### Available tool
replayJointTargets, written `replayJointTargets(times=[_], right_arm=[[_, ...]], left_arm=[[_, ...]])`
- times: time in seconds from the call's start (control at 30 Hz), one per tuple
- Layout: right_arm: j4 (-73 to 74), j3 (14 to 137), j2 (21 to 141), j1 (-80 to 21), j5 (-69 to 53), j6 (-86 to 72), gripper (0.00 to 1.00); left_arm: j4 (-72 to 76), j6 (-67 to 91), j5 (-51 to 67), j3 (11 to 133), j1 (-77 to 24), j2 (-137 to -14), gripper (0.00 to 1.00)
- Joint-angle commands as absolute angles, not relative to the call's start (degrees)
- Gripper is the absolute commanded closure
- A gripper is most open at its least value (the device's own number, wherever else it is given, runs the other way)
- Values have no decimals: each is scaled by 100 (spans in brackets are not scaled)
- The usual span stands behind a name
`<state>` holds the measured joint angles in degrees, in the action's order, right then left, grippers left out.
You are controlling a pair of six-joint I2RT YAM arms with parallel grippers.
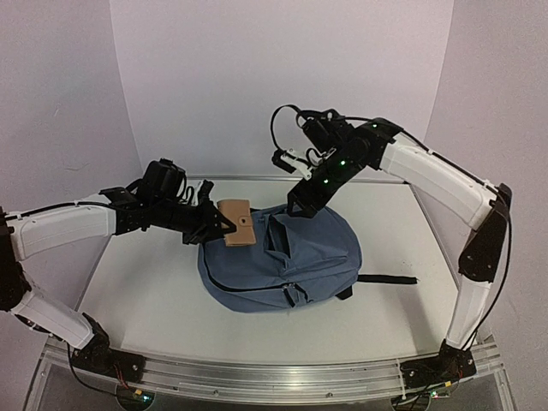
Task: Pack the student bag
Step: Place the personal item in the student bag.
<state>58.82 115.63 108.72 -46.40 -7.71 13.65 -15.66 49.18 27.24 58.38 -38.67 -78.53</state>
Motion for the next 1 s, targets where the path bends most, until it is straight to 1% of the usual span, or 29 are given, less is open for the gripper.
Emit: replayJointTargets(times=[0.0,0.1,0.2,0.27,0.3,0.4,0.43,0.5,0.6,0.63,0.67,0.73,0.83,0.97], right_arm=[[5537,11826,11368,-4793,-185,997,26],[5512,11992,11734,-4921,-3,959,24],[5441,11986,12025,-4979,480,956,24],[5386,11966,12204,-4989,736,956,26],[5364,11989,12269,-4989,833,950,30],[5335,12150,12445,-4983,1073,921,45],[5336,12185,12457,-4983,1126,921,52],[5311,12215,12456,-4986,1250,945,69],[5313,12256,12419,-4994,1153,861,86],[5317,12253,12384,-5007,1052,864,93],[5318,12243,12371,-5003,994,863,95],[5312,12199,12344,-5006,981,796,96],[5284,12107,12286,-5004,918,825,94],[5282,12274,12321,-5002,786,774,95]], left_arm=[[-724,5966,2478,5564,-3902,-7922,100],[-453,6127,2437,5458,-3902,-8012,100],[-454,6152,2397,5489,-3902,-8035,100],[-539,6140,2382,5520,-3902,-8030,100],[-546,6127,2401,5513,-3904,-8032,100],[-278,6142,2591,5387,-3912,-8094,100],[-131,6159,2690,5359,-3915,-8160,100],[276,6141,2924,5288,-3952,-8328,100],[844,6163,3160,5223,-4004,-8598,100],[1009,6181,3227,5245,-4000,-8702,100],[1180,6175,3263,5274,-3999,-8813,100],[1583,6343,3476,5356,-3999,-9169,100],[2241,6638,3765,5428,-4038,-9702,100],[2763,6878,3961,5418,-4042,-10108,100]])
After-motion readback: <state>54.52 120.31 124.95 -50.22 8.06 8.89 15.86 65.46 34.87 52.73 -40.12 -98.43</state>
